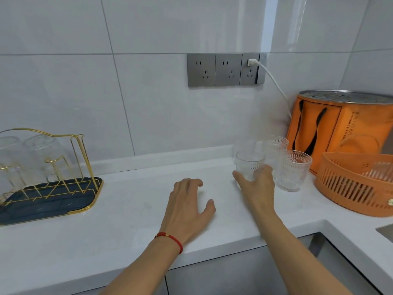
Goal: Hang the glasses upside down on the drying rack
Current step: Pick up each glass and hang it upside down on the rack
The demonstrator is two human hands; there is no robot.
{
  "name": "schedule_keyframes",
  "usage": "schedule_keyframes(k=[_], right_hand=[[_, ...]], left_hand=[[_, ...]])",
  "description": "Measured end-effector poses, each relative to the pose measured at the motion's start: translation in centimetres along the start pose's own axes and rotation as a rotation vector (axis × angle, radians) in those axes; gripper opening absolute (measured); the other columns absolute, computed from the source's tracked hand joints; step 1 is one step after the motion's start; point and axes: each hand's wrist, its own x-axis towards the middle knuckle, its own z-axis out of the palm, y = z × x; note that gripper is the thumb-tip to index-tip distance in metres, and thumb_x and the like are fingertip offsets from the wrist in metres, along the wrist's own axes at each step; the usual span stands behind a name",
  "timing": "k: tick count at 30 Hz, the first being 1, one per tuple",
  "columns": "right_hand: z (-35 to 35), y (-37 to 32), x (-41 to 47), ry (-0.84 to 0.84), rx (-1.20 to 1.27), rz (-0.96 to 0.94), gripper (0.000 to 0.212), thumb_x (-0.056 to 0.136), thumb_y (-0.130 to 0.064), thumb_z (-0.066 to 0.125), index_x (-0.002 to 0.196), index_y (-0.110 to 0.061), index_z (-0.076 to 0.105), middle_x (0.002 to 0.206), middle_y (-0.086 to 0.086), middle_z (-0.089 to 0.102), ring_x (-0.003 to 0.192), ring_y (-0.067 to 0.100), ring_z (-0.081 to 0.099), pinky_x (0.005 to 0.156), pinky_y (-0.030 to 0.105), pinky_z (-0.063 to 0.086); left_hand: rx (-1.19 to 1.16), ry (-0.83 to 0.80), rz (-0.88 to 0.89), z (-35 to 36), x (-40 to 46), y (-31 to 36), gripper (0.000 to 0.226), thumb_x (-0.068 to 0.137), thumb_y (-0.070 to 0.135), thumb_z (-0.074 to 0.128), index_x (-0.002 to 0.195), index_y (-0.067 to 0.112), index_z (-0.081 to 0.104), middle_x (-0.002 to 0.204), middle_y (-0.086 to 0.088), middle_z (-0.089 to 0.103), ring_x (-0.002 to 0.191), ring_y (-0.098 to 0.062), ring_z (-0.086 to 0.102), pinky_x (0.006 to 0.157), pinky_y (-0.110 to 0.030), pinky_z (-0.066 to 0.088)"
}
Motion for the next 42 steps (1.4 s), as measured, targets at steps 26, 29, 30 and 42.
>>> schedule_keyframes(k=[26,29,30,42], right_hand=[[12.4,-16.6,-6.9,-0.748,0.457,-0.092,0.051,0.095,-0.045,0.069,0.140,-0.036,0.047,0.132,0.016,0.060,0.107,0.024,0.069,0.099,0.046,0.059],[14.3,-21.2,-5.6,-0.633,0.373,-0.274,0.055,0.093,-0.043,0.072,0.142,-0.039,0.048,0.140,-0.002,0.052,0.125,0.022,0.056,0.102,0.044,0.054],[14.9,-22.7,-5.2,-0.607,0.361,-0.313,0.056,0.092,-0.042,0.073,0.143,-0.039,0.049,0.143,-0.005,0.052,0.128,0.021,0.055,0.100,0.039,0.051],[22.6,-31.2,-2.4,-0.763,0.157,-0.458,0.072,0.083,-0.039,0.082,0.144,-0.025,0.048,0.139,0.009,0.055,0.119,0.029,0.062,0.100,0.046,0.055]], left_hand=[[0.558,0.210,-0.467,-16.4,-5.3,-13.6,0.038,0.090,0.039,0.057,0.122,0.021,0.063,0.125,-0.007,0.056,0.125,-0.030,0.046,0.108,-0.051,0.034],[0.501,0.167,-0.520,-15.9,-5.9,-14.9,0.049,0.087,0.042,0.054,0.130,0.019,0.053,0.126,-0.007,0.046,0.120,-0.029,0.042,0.107,-0.047,0.038],[0.502,0.161,-0.520,-15.9,-5.8,-15.0,0.049,0.086,0.043,0.051,0.129,0.020,0.053,0.122,-0.005,0.046,0.116,-0.027,0.043,0.105,-0.046,0.040],[0.560,0.055,-0.592,-15.5,-5.4,-15.8,0.053,0.089,0.049,0.042,0.135,0.022,0.042,0.148,-0.006,0.040,0.137,-0.031,0.032,0.117,-0.051,0.028]])
